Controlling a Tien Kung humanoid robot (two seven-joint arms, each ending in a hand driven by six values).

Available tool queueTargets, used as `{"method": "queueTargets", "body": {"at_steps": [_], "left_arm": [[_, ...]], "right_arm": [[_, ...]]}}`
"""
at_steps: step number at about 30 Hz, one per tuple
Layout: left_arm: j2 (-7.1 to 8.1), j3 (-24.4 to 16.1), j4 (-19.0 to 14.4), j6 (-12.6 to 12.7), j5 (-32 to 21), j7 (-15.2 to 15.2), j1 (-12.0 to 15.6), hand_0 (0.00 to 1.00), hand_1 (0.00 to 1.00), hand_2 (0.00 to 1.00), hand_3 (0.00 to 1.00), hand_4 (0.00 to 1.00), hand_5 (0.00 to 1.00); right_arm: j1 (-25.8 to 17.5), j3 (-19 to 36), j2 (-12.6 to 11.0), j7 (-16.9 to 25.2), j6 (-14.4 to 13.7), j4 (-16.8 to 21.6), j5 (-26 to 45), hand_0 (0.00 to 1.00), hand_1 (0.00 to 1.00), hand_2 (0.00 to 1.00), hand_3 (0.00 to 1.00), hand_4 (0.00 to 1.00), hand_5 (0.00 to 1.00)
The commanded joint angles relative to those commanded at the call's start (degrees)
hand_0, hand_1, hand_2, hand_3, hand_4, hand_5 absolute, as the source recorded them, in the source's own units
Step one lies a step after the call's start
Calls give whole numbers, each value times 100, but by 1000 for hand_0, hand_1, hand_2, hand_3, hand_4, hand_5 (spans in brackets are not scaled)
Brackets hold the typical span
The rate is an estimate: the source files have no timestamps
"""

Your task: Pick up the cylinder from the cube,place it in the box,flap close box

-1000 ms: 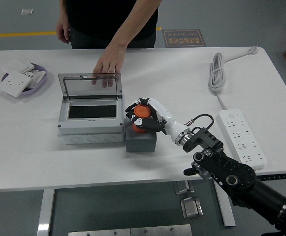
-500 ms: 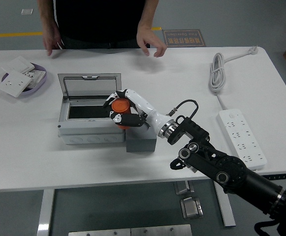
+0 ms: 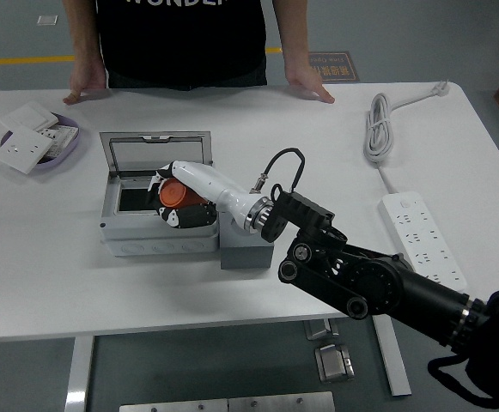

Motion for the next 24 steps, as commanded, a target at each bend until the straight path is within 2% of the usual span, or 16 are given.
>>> {"method": "queueTargets", "body": {"at_steps": [11, 24], "left_arm": [[12, -50, 0, -5, 56, 11, -2, 923, 852, 854, 951, 2, 2], [24, -61, 0, -3, 81, 27, -10, 923, 852, 854, 951, 2, 2]], "right_arm": [[203, -269, 0, -309, 57, -92, -65, 361, 419, 422, 322, 2, 2], [292, -416, 0, -450, 64, -59, 47, 346, 413, 418, 323, 2, 2]]}}
